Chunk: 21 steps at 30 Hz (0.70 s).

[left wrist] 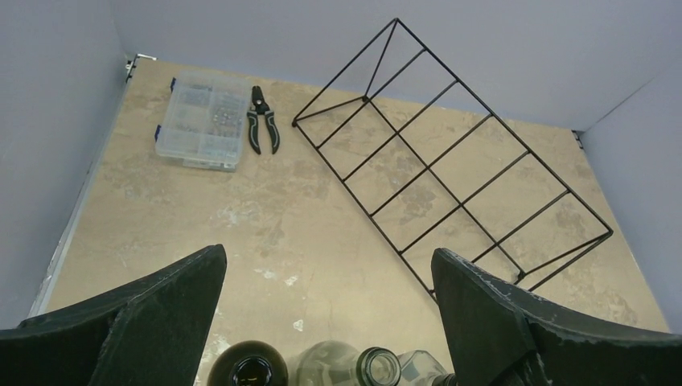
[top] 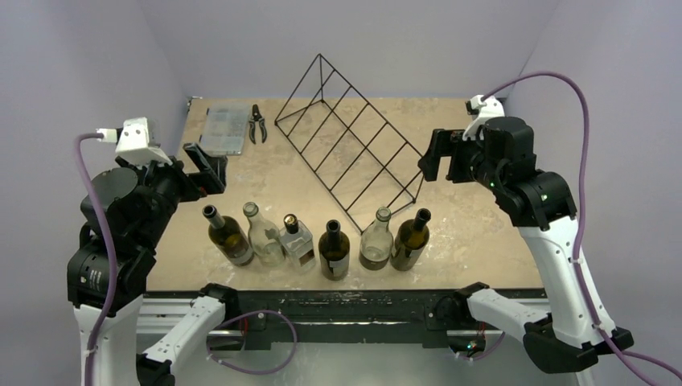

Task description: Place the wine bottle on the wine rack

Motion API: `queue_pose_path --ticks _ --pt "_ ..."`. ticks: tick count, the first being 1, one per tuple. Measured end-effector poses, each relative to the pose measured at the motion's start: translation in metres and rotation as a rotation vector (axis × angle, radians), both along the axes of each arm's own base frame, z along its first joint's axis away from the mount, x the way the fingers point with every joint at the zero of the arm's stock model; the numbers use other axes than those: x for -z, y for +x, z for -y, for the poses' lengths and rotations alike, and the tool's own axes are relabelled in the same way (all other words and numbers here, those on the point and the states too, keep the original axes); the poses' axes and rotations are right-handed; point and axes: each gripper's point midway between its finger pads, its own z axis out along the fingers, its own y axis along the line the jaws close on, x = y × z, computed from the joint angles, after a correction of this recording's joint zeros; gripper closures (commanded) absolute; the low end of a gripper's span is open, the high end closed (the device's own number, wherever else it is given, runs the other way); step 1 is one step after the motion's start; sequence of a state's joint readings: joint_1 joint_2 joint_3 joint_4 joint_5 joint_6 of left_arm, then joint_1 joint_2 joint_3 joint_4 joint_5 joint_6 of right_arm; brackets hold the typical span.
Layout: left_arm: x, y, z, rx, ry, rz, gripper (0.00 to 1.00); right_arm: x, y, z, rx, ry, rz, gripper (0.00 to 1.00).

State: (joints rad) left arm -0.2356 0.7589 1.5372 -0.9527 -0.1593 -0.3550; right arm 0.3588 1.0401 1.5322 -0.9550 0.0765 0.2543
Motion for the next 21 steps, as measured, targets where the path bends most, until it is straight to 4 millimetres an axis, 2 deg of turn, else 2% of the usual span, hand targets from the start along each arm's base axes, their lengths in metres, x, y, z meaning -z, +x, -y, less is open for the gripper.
queue_pose_path --ticks 5,10,16,21 --pt "0.009 0.006 0.006 0.035 0.026 -0.031 0.00 0.023 -0.009 -0.012 -0.038 0.037 -0.113 0.01" --pt "0.016 0.005 0.008 0.052 0.036 -0.050 0.00 0.042 -0.022 -0.010 -0.006 0.077 -0.169 0.01" --pt "0.020 0.004 0.010 0.062 0.035 -0.053 0.00 0.033 -0.050 -0.023 -0.154 0.116 -0.131 0.01" --pt "0.024 0.004 0.013 0.079 0.032 -0.064 0.00 0.039 -0.072 -0.027 -0.258 0.111 -0.105 0.03"
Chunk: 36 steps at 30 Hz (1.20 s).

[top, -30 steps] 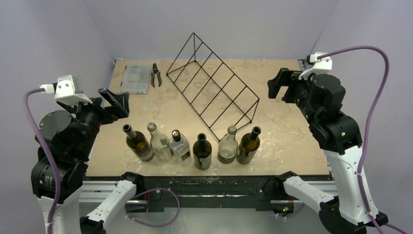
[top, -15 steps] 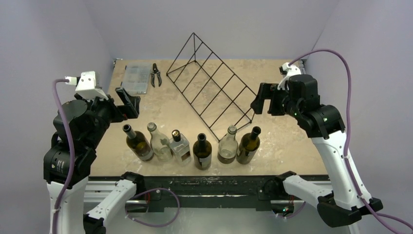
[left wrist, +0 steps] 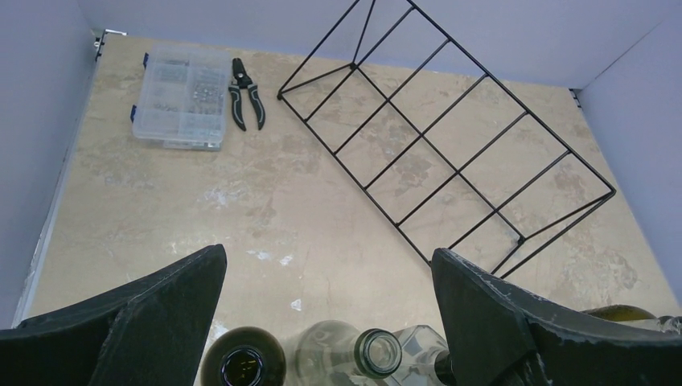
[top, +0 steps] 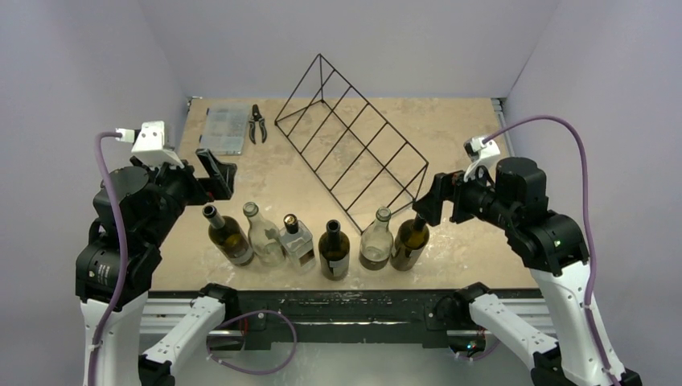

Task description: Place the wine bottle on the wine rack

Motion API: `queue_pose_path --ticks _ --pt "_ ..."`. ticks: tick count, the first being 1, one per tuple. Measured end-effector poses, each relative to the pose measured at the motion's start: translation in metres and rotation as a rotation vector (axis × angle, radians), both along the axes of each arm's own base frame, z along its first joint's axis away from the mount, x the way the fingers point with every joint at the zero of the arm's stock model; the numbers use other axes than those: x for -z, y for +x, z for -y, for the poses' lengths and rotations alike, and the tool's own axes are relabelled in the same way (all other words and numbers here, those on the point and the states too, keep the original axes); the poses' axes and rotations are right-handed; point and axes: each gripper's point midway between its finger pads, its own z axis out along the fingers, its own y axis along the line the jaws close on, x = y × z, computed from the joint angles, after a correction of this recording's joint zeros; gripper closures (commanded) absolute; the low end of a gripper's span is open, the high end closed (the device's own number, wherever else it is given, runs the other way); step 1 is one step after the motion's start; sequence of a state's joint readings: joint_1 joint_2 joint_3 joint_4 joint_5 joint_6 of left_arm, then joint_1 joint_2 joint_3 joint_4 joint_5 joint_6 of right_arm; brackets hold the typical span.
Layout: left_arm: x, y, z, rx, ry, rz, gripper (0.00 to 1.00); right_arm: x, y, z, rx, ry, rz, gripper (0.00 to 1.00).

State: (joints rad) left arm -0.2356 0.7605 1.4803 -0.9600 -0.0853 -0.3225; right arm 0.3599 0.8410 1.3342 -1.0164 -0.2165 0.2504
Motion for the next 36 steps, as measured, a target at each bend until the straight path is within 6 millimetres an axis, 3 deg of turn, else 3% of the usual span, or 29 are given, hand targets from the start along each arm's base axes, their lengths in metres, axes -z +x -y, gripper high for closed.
queue_pose_path --ticks 9,11,14,24,36 --pt "-0.001 -0.004 0.005 0.029 -0.018 0.005 0.00 0.030 -0.017 -0.012 -0.128 -0.052 -0.009 0.11" --pt "-0.001 -0.005 0.006 0.033 -0.021 0.006 0.00 0.034 -0.019 -0.014 -0.142 -0.059 -0.015 0.16" --pt "-0.001 -0.005 0.008 0.041 -0.027 0.005 0.00 0.035 -0.019 -0.015 -0.147 -0.065 -0.015 0.29" --pt "0.000 -0.004 0.010 0.048 -0.031 0.001 0.00 0.047 -0.013 -0.018 -0.147 -0.075 -0.036 0.30" --pt "0.004 -0.001 0.010 0.047 -0.026 -0.010 0.00 0.055 -0.012 -0.021 -0.157 -0.079 -0.057 0.49"
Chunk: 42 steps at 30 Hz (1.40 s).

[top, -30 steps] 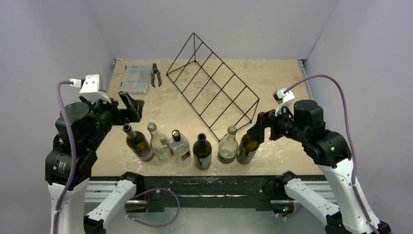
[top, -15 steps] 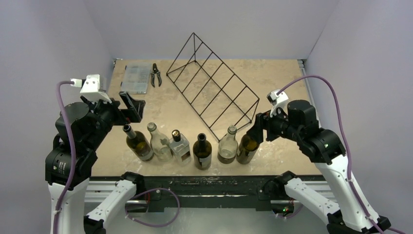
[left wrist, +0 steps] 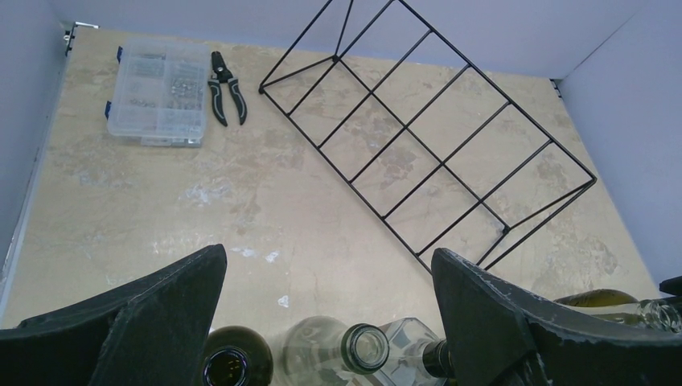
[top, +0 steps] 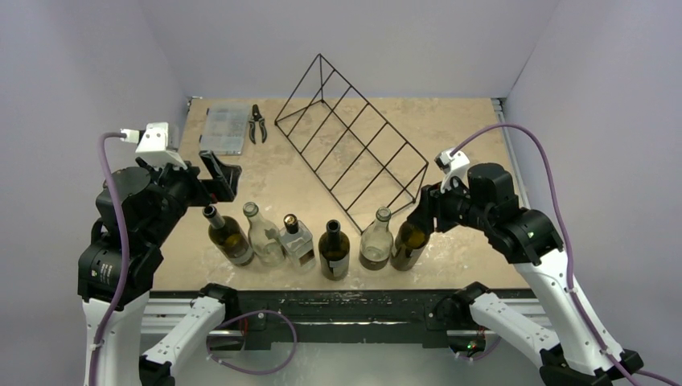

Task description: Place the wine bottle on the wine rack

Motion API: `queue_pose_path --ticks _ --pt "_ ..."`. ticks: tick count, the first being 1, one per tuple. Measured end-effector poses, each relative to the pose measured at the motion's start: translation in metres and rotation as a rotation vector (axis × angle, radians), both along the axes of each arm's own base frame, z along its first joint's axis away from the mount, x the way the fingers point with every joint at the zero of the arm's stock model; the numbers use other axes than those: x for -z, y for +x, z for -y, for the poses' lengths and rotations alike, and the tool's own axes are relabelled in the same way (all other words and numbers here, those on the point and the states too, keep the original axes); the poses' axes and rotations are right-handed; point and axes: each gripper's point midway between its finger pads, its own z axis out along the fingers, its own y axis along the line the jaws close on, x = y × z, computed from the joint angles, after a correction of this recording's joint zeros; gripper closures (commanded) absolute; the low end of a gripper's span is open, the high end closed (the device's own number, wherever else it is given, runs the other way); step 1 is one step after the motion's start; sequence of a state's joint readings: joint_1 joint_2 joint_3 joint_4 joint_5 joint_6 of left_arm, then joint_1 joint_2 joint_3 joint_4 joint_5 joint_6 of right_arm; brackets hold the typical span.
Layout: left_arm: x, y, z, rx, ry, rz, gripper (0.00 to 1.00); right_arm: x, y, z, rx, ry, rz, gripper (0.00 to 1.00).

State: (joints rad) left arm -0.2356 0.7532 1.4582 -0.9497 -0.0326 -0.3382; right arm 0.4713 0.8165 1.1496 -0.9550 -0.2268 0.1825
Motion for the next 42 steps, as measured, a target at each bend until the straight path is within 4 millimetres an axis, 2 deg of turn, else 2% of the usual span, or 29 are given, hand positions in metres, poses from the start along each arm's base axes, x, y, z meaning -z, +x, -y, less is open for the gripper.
queue_pose_path --ticks 3,9,16,24,42 --pt "0.001 0.000 0.000 -0.001 0.001 -0.001 0.01 -0.001 0.000 0.000 -0.002 0.002 0.004 0.54" --pt "0.004 -0.002 -0.002 -0.009 0.004 -0.001 0.01 -0.003 0.004 0.002 0.010 -0.006 0.029 0.73" --pt "0.003 -0.003 -0.005 -0.018 0.012 0.006 0.01 -0.004 0.007 0.006 0.032 -0.019 0.039 0.82" --pt "0.003 -0.003 -0.006 -0.025 0.015 0.006 0.01 -0.008 0.010 0.023 0.120 -0.063 0.056 1.00" --pt "0.004 -0.002 -0.015 -0.058 0.058 0.012 0.01 -0.059 0.029 0.033 0.254 -0.017 0.158 1.00"
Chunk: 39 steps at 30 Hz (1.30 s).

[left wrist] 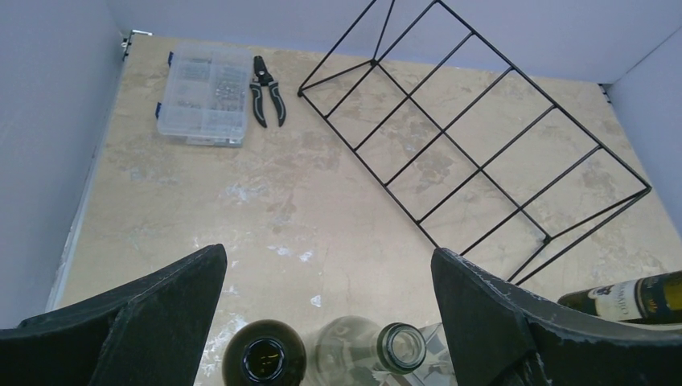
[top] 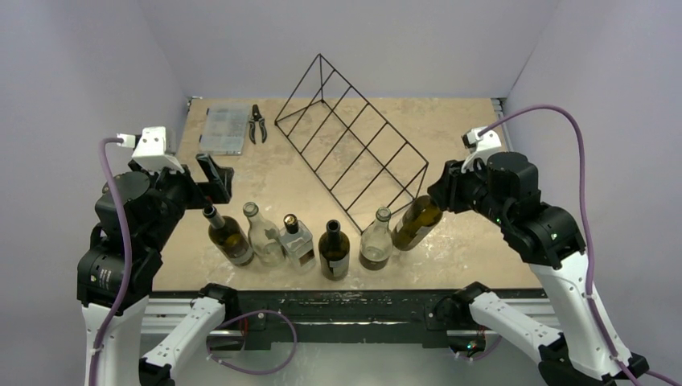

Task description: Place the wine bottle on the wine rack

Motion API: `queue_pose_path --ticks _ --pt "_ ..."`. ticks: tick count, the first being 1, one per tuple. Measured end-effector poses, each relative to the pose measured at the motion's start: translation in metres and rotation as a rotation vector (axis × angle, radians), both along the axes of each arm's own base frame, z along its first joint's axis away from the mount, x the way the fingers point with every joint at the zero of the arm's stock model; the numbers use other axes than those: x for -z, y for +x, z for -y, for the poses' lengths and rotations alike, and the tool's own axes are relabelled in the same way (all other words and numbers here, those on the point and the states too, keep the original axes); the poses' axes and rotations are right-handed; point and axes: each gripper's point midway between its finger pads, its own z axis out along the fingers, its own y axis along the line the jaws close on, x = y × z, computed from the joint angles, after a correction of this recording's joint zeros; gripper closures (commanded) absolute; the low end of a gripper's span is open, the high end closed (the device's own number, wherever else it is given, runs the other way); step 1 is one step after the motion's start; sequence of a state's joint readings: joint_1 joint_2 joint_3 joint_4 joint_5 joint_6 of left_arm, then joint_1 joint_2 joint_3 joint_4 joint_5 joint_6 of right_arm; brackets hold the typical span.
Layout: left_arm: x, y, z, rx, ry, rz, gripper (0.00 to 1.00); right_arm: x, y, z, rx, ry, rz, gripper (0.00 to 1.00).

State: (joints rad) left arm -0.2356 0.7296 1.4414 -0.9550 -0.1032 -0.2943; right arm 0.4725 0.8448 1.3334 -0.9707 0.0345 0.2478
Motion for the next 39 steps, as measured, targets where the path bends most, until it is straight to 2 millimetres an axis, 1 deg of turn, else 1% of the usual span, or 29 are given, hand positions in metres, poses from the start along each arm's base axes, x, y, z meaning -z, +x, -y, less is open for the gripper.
queue_pose_path --ticks 5,11,15,20,24,30,35,39 --pt "0.003 -0.001 -0.008 -0.034 0.033 -0.005 0.01 -0.023 0.005 0.006 0.032 -0.006 0.051 1.00" --pt "-0.003 -0.008 -0.012 -0.043 0.032 0.024 0.01 -0.042 0.010 0.011 0.066 0.001 0.097 1.00" --pt "-0.006 -0.012 -0.013 -0.043 0.027 0.042 0.02 -0.052 0.017 0.007 0.072 0.019 0.106 1.00" --pt "-0.008 -0.013 -0.015 -0.050 0.024 0.060 0.02 -0.063 0.031 -0.002 0.082 0.045 0.109 1.00" --pt "-0.011 -0.014 -0.016 -0.055 0.020 0.079 0.02 -0.065 0.045 -0.010 0.092 0.060 0.095 1.00" --pt "-0.026 -0.011 -0.015 -0.055 0.003 0.141 0.02 -0.060 0.064 -0.022 0.105 0.085 0.062 1.00" --pt "-0.039 -0.007 -0.013 -0.053 -0.012 0.189 0.02 -0.059 0.077 -0.033 0.110 0.120 0.044 1.00" --pt "-0.045 -0.001 -0.011 -0.049 -0.020 0.218 0.02 -0.058 0.086 -0.041 0.117 0.150 0.033 1.00"
